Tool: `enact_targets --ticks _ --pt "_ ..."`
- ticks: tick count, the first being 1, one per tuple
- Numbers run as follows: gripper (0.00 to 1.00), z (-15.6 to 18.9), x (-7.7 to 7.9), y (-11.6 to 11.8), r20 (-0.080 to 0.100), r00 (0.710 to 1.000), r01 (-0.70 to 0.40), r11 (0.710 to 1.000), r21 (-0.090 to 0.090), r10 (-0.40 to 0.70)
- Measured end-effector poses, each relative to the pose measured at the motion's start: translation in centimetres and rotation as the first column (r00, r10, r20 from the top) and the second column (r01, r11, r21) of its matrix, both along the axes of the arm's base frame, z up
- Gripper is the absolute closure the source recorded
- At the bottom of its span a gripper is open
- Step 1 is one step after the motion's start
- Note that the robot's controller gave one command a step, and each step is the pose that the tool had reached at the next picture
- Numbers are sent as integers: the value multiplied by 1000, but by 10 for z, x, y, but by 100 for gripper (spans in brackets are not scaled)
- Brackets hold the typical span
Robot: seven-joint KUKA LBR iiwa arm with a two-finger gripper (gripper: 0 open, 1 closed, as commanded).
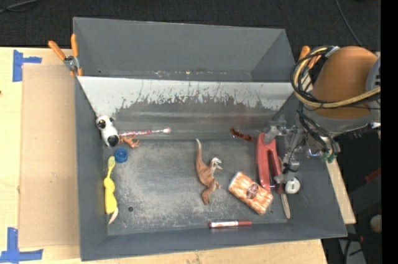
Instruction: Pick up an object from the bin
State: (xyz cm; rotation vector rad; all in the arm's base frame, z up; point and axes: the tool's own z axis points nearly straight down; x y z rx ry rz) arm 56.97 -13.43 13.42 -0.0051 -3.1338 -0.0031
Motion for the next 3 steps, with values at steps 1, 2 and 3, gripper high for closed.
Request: enact_targets --ticks 1,2,3 --pt "0 4 2 0 7 1000 -4 1000 -1 4" --pt "0 -33 -4 -8 6 998 60 998 0 -60" --pt "0 -51 -31 8 22 987 158 987 -2 -158"
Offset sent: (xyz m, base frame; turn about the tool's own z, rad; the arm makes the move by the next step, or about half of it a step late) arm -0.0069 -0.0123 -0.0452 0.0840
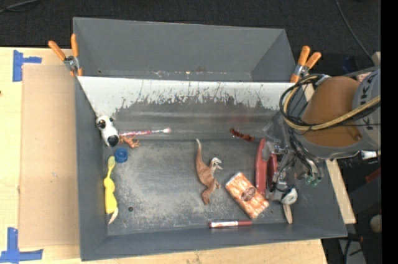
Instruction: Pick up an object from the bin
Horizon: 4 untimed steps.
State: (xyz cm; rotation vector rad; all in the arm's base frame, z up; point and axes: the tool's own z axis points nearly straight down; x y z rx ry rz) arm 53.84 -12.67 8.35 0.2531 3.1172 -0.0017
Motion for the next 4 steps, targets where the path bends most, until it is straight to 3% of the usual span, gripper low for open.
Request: enact_targets --ticks 1,2,3,4 --pt "0 -9 6 -3 -11 999 45 999 8 -44" --pt "0 11 19 29 -2 984 -176 984 -2 176" --pt "0 46 27 38 -6 951 -311 951 3 311" --pt "0 13 17 39 -4 969 -245 969 2 246"
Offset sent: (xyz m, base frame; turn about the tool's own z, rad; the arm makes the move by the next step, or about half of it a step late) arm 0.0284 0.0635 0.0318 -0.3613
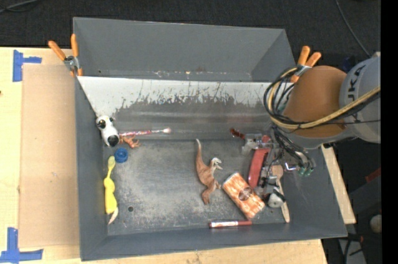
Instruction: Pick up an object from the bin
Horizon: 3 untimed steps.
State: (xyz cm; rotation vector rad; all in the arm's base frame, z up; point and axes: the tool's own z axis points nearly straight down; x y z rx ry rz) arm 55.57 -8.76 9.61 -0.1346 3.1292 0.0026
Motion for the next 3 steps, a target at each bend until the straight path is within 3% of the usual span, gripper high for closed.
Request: enact_targets --ticks 1,2,3 --pt "0 -8 -9 -9 -1 1000 -18 1000 2 18" --pt "0 -24 -20 17 -3 1000 17 1000 2 -17" --pt "0 -27 -19 22 0 995 -95 995 1 95"
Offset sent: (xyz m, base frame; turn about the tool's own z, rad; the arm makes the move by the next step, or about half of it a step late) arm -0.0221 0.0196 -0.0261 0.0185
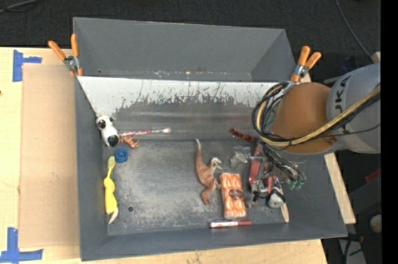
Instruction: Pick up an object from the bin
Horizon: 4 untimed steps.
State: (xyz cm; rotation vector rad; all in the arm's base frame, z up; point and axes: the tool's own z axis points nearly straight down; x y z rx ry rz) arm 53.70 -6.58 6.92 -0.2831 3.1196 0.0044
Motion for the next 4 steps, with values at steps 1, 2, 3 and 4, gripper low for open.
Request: enact_targets --ticks 1,2,3,4 --pt "100 0 -20 58 -2 961 -277 961 1 277" --pt "100 0 -20 58 -2 961 -278 961 1 278" --pt "100 60 -31 52 -9 957 -290 957 4 290" --pt "100 135 -27 64 -10 961 -277 961 6 277"
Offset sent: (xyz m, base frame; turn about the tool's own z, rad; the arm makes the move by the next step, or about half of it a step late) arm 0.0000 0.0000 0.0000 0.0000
